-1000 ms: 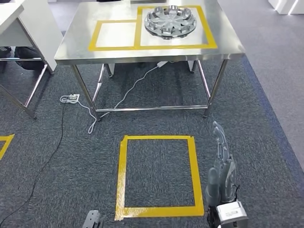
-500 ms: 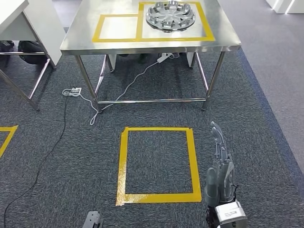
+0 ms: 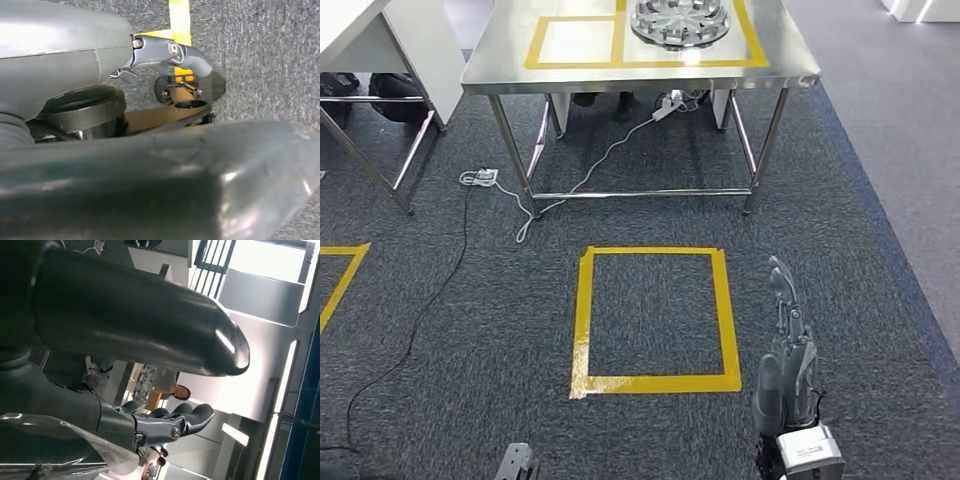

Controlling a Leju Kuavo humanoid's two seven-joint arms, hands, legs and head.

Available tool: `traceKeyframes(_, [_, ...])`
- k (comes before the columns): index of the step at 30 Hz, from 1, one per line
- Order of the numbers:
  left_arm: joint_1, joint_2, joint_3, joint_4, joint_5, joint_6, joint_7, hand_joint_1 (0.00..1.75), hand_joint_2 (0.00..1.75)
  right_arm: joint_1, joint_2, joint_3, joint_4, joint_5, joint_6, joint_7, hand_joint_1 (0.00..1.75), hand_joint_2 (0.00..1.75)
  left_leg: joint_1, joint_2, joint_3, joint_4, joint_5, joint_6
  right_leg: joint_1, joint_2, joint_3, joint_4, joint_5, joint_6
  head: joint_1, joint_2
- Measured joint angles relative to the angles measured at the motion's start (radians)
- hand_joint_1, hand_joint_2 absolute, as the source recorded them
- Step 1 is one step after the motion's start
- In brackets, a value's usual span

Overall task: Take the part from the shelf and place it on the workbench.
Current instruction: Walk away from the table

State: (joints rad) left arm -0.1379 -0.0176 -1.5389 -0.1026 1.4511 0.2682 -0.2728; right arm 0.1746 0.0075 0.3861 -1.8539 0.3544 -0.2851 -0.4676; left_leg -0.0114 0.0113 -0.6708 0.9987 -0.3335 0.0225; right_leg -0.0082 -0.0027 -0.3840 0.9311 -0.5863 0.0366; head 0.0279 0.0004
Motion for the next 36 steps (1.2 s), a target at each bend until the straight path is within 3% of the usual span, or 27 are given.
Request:
traceKeyframes(1, [0.001, 0.001, 0.0, 0.0, 0.0, 0.0, 0.0, 0.0, 0.0, 0.001, 0.0, 0.0, 0.0, 0.0, 0.0, 0.0, 0.0, 0.0, 0.002, -0.001, -0.004, -0.001, 0.005, -0.006, 0.0, -0.002, -0.011, 0.004, 0.008, -0.006, 0.001, 0.0])
traceKeyframes(2, [0.003, 0.001, 0.0, 0.0, 0.0, 0.0, 0.0, 0.0, 0.0, 0.002, 0.0, 0.0, 0.0, 0.0, 0.0, 0.0, 0.0, 0.0, 0.004, -0.002, -0.01, 0.008, -0.013, -0.012, -0.001, -0.004, -0.023, 0.006, 0.019, -0.014, 0.0, 0.0])
traceKeyframes(3, [0.006, 0.002, 0.0, 0.0, 0.0, 0.0, 0.001, 0.0, 0.0, 0.002, 0.001, 0.0, 0.0, 0.0, 0.0, 0.0, 0.0, 0.0, 0.006, -0.003, -0.017, 0.034, -0.053, -0.019, -0.003, -0.006, -0.037, 0.007, 0.033, -0.022, -0.003, 0.0])
traceKeyframes(5, [0.007, 0.002, 0.0, 0.0, 0.0, 0.0, 0.001, 0.0, 0.0, 0.002, 0.002, 0.0, 0.0, 0.0, 0.0, 0.0, 0.0, 0.0, 0.011, -0.004, -0.035, 0.148, -0.175, -0.031, -0.003, -0.008, -0.071, 0.01, 0.062, -0.031, -0.008, 0.0])
traceKeyframes(6, [0.007, 0.002, 0.0, 0.0, 0.0, 0.0, 0.002, 0.0, 0.0, 0.002, 0.002, 0.0, 0.0, 0.0, 0.0, 0.0, 0.0, 0.0, 0.014, -0.004, -0.04, 0.216, -0.218, -0.036, -0.003, -0.009, -0.087, 0.013, 0.075, -0.032, -0.01, 0.0])
traceKeyframes(7, [0.007, 0.002, 0.0, 0.0, 0.0, 0.0, 0.001, 0.0, 0.0, 0.002, 0.002, 0.0, 0.0, 0.001, 0.0, 0.0, 0.0, 0.0, 0.015, -0.004, -0.04, 0.272, -0.235, -0.039, -0.002, -0.01, -0.103, 0.018, 0.088, -0.032, -0.01, 0.0])
traceKeyframes(8, [0.007, 0.002, 0.0, 0.0, 0.0, 0.0, 0.001, 0.0, 0.0, 0.002, 0.002, 0.0, 0.0, 0.004, 0.0, 0.0, 0.0, 0.0, 0.017, -0.004, -0.03, 0.302, -0.224, -0.041, -0.002, -0.01, -0.123, 0.025, 0.099, -0.03, -0.011, 0.0])
traceKeyframes(9, [0.007, 0.002, 0.0, 0.0, 0.0, 0.0, 0.001, 0.0, 0.0, 0.003, 0.002, 0.0, 0.0, 0.009, -0.002, 0.001, 0.0, 0.0, 0.019, -0.004, -0.005, 0.298, -0.197, -0.041, -0.003, -0.01, -0.144, 0.033, 0.109, -0.029, -0.011, 0.0])
traceKeyframes(11, [0.006, 0.002, 0.0, 0.0, 0.0, 0.001, 0.001, 0.0, 0.0, 0.003, 0.002, 0.0, 0.0, 0.023, -0.011, 0.002, 0.0, 0.0, 0.021, 0.01, 0.09, 0.191, -0.16, -0.039, -0.002, -0.016, -0.184, 0.051, 0.125, -0.023, -0.012, 0.0])
traceKeyframes(13, [0.0, 0.002, 0.0, 0.0, 0.0, 0.003, 0.001, 0.0, 0.0, 0.005, 0.003, 0.001, 0.0, 0.032, -0.019, 0.003, 0.0, 0.0, 0.015, 0.031, 0.184, 0.048, -0.19, -0.028, 0.001, -0.026, -0.205, 0.064, 0.136, -0.014, -0.013, 0.0])
traceKeyframes(14, [-0.003, 0.001, 0.0, 0.0, 0.0, 0.003, 0.0, 0.0, 0.0, 0.005, 0.003, 0.001, 0.0, 0.034, -0.021, 0.004, 0.0, 0.0, 0.011, 0.035, 0.205, 0.006, -0.209, -0.019, 0.002, -0.032, -0.209, 0.067, 0.142, -0.008, -0.013, 0.0])
traceKeyframes(17, [-0.002, 0.001, 0.0, 0.0, 0.0, 0.005, 0.0, 0.0, 0.0, 0.005, 0.003, 0.001, 0.0, 0.037, -0.026, 0.005, 0.0, 0.0, 0.008, 0.017, 0.198, -0.017, -0.199, 0.013, -0.004, -0.043, -0.22, 0.076, 0.144, 0.013, -0.012, 0.0])
traceKeyframes(19, [0.001, 0.0, 0.0, 0.0, 0.0, 0.007, 0.0, 0.0, 0.0, 0.005, 0.002, 0.001, 0.0, 0.039, -0.028, 0.006, 0.0, 0.0, 0.008, 0.008, 0.182, -0.021, -0.178, 0.029, -0.007, -0.023, -0.25, 0.145, 0.084, 0.022, -0.012, 0.0])
traceKeyframes(21, [0.002, -0.001, 0.0, 0.0, 0.0, 0.008, 0.0, 0.0, 0.0, 0.006, 0.002, 0.001, 0.0, 0.04, -0.029, 0.007, 0.0, 0.0, 0.004, -0.004, 0.157, -0.019, -0.159, 0.037, -0.006, -0.006, -0.297, 0.274, 0.001, 0.024, -0.011, 0.0])
traceKeyframes(22, [0.003, -0.002, 0.0, 0.0, 0.0, 0.008, 0.0, 0.0, 0.0, 0.007, 0.002, 0.001, 0.0, 0.04, -0.029, 0.008, 0.0, 0.0, 0.001, -0.011, 0.144, -0.018, -0.15, 0.038, -0.005, -0.003, -0.309, 0.323, -0.022, 0.024, -0.011, 0.0])
traceKeyframes(23, [0.004, -0.002, 0.0, 0.0, 0.0, 0.008, 0.0, 0.0, 0.0, 0.007, 0.002, 0.001, 0.0, 0.041, -0.029, 0.008, 0.0, 0.0, -0.002, -0.018, 0.132, -0.017, -0.141, 0.038, -0.004, -0.001, -0.306, 0.341, -0.026, 0.022, -0.012, 0.0])
traceKeyframes(24, [0.006, -0.002, 0.0, 0.0, 0.0, 0.008, 0.0, 0.0, 0.0, 0.007, 0.002, 0.002, 0.001, 0.042, -0.029, 0.008, 0.0, 0.0, -0.004, -0.027, 0.122, -0.015, -0.134, 0.037, -0.002, 0.001, -0.282, 0.319, -0.013, 0.018, -0.012, 0.0])
traceKeyframes(26, [0.006, -0.004, 0.0, 0.0, 0.0, 0.008, 0.0, 0.0, 0.0, 0.007, 0.002, 0.002, 0.001, 0.046, -0.029, 0.008, 0.0, 0.0, -0.006, -0.043, 0.109, -0.013, -0.122, 0.035, 0.001, 0.028, -0.19, 0.184, 0.038, 0.003, -0.012, 0.0])
traceKeyframes(28, [0.003, -0.007, 0.0, 0.0, 0.001, 0.008, 0.0, 0.0, 0.0, 0.006, 0.002, 0.004, 0.0, 0.05, -0.03, 0.008, 0.0, 0.0, -0.009, -0.059, 0.096, -0.008, -0.112, 0.03, 0.002, 0.061, -0.117, 0.061, 0.062, -0.011, -0.012, 0.0])
traceKeyframes(29, [0.002, -0.008, 0.0, 0.0, 0.001, 0.008, 0.0, 0.0, 0.0, 0.006, 0.002, 0.005, 0.0, 0.052, -0.031, 0.009, 0.0, 0.0, -0.009, -0.067, 0.09, -0.006, -0.106, 0.024, 0.004, 0.069, -0.105, 0.037, 0.061, -0.016, -0.012, 0.0])
traceKeyframes(32, [0.004, -0.006, -0.001, 0.0, 0.002, 0.008, 0.0, 0.0, 0.0, 0.005, 0.002, 0.012, 0.0, 0.06, -0.033, 0.009, 0.0, 0.0, -0.006, -0.08, 0.074, 0.0, -0.098, 0.006, 0.001, 0.044, -0.101, 0.024, 0.074, -0.024, -0.012, 0.0])
traceKeyframes(34, [0.005, -0.004, -0.001, 0.001, 0.003, 0.008, 0.0, 0.0, 0.0, 0.004, 0.002, 0.017, 0.0, 0.066, -0.034, 0.01, 0.0, 0.0, -0.004, -0.057, 0.046, 0.06, -0.14, -0.006, -0.005, 0.021, -0.102, 0.016, 0.086, -0.03, -0.018, 0.0])
traceKeyframes(36, [0.005, -0.004, -0.001, 0.001, 0.004, 0.008, -0.001, 0.0, 0.0, 0.004, 0.002, 0.021, 0.001, 0.071, -0.032, 0.011, 0.0, 0.0, 0.006, -0.032, -0.008, 0.192, -0.216, -0.021, -0.006, -0.005, -0.109, 0.019, 0.089, -0.033, -0.023, 0.0])
